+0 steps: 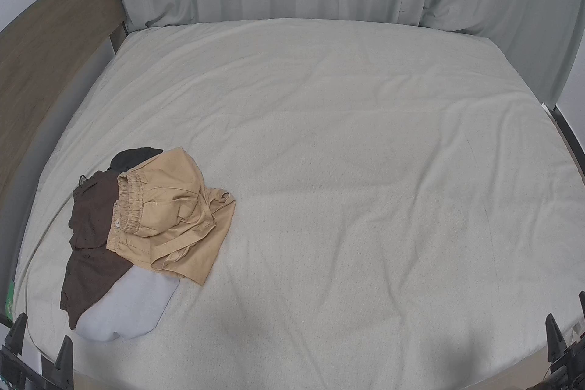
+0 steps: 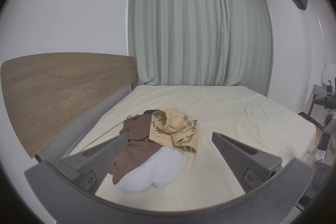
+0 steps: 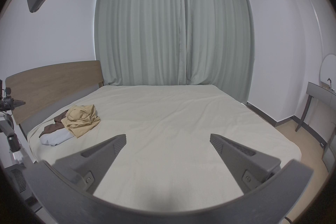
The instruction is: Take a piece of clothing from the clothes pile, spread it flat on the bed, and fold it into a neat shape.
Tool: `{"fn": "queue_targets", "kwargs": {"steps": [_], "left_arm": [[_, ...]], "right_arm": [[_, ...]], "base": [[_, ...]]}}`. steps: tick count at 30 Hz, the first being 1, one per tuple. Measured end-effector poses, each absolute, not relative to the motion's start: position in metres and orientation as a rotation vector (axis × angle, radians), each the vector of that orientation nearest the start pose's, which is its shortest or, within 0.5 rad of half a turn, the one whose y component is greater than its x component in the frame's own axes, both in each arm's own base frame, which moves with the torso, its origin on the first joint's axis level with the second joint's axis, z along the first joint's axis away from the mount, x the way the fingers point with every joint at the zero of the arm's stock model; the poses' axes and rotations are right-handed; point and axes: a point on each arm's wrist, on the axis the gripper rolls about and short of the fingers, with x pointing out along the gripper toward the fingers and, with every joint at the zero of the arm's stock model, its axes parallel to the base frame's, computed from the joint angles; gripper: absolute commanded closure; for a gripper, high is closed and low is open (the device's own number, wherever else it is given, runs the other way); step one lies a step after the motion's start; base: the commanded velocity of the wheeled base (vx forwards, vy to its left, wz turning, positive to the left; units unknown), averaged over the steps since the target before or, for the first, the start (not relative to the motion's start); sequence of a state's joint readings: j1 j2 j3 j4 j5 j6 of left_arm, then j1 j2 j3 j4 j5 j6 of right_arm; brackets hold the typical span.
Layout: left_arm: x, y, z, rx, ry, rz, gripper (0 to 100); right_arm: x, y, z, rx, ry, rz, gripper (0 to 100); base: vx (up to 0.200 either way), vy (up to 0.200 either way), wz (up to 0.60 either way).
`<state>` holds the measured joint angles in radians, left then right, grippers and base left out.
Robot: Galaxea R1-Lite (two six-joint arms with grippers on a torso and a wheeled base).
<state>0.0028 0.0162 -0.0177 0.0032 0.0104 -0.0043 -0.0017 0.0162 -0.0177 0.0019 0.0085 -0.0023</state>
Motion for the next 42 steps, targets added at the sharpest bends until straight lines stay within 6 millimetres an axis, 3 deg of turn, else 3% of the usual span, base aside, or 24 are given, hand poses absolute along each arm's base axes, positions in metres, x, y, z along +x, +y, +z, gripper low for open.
{"fn": "queue_targets", "kwargs": {"steps": [26,30,34,42], "left_arm": [[-0.023,0.000,0.081,-0.008,-0.006,0.012,0],[-0.024,0.000,0.089,-0.009,-0.066,0.008,0],[-0.030,0.000,0.110,-0.010,-0.126,-0.005,0],[-0.026,0.000,0.122,-0.014,-0.064,-0.077,0]], "right_arm": [[-0.023,0.000,0.081,-0.001,0.000,0.007,0],[-0.023,0.000,0.081,0.000,0.000,0.007,0],[-0.023,0.000,0.081,0.000,0.000,0.007,0],[-0.023,0.000,0.081,-0.001,0.000,0.007,0]], "base": [[0.000,0.000,0.00],[0.000,0.000,0.00],[0.000,0.000,0.00],[0.000,0.000,0.00]]}}
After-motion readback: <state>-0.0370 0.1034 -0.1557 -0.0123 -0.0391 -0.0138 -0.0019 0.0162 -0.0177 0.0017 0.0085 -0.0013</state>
